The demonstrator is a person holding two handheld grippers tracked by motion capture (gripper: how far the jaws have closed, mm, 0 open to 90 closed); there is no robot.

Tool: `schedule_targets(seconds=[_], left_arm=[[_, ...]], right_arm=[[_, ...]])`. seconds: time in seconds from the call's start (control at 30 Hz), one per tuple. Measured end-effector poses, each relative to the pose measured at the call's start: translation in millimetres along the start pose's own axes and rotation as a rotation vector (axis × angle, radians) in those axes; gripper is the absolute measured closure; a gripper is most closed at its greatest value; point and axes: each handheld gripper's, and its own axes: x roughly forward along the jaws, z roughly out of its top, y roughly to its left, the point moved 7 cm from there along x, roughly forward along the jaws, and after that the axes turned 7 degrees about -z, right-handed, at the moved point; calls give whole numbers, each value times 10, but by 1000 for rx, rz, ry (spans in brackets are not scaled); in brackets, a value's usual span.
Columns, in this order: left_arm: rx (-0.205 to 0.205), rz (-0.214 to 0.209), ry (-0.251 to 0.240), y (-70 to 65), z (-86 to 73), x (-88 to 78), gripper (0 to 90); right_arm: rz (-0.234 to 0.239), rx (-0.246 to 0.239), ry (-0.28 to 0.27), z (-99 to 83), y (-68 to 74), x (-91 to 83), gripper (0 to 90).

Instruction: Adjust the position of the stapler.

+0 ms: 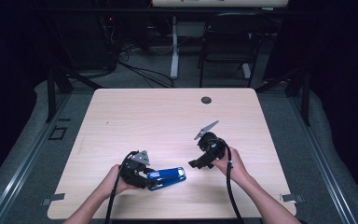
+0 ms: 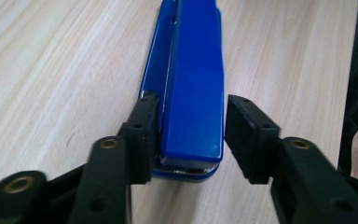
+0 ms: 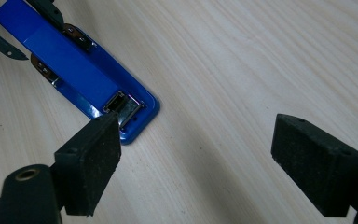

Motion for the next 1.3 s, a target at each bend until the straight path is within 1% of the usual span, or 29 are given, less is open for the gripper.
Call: schedule_targets(seconds=[0.07, 0.1, 0.13, 0.17, 0.23, 0.27, 0.3, 0.37, 0.4, 0.43, 0.47, 0.63, 0.67, 0.7, 0.77, 0.83, 0.9, 1.0, 1.03, 1.07, 1.1, 1.13, 1.23, 1.3], left_arm=[[-27, 9, -10, 9, -6, -16, 547], [-30, 13, -10, 14, -11, -21, 555], [-38, 21, -9, 20, -15, -22, 561], [-44, 11, -10, 17, -20, -16, 567], [-45, 17, 2, 10, -30, 6, 589], [-47, 13, 0, 6, -30, 11, 606], [-44, 12, -2, 5, -29, 13, 613], [-45, 16, -3, 7, -31, 11, 617], [-42, 10, -6, 4, -31, 14, 620], [-38, 20, -1, 6, -31, 12, 623], [-38, 21, -2, 6, -31, 13, 624], [-31, 26, 2, 3, -26, 14, 627], [-32, 27, 1, 3, -25, 14, 628], [-29, 27, 2, 3, -25, 13, 628], [-29, 25, 0, 2, -23, 14, 630], [-24, 28, 1, 1, -22, 14, 632], [-19, 30, 0, -1, -20, 17, 633], [-15, 35, 5, -2, -19, 17, 634], [-15, 36, 5, -3, -18, 17, 634], [-15, 36, 5, -3, -17, 18, 634], [-14, 37, 5, -3, -17, 19, 634], [-14, 36, 5, -4, -16, 21, 634], [-8, 37, 6, 1, -13, 24, 635], [-4, 34, 5, 0, -11, 29, 636]], right_arm=[[15, -10, 8, 9, 48, 49, 156], [13, -24, 15, 10, 54, 64, 156], [22, -29, 20, 19, 82, 87, 157], [25, -37, 26, 25, 104, 110, 159], [37, -49, 32, 32, 153, 157, 167], [52, -58, 34, 33, 182, 191, 170], [55, -62, 39, 30, 198, 207, 175], [73, -71, 48, 26, 241, 242, 185], [81, -77, 51, 24, 257, 255, 191], [100, -81, 52, 22, 280, 268, 194], [108, -86, 51, 23, 300, 283, 200], [162, -131, 49, 55, 419, 351, 240], [166, -136, 48, 61, 441, 366, 249], [167, -152, 51, 68, 461, 383, 269], [177, -168, 54, 82, 509, 408, 327], [174, -179, 54, 95, 538, 428, 406], [163, -188, 53, 108, 557, 443, 444], [172, -200, 52, 118, 574, 463, 468], [167, -206, 58, 118, 577, 464, 472], [169, -203, 48, 126, 589, 471, 480], [173, -211, 48, 128, 596, 469, 500], [178, -216, 48, 130, 606, 465, 502], [161, -236, 51, 133, 619, 468, 512], [162, -240, 45, 131, 618, 470, 518]])
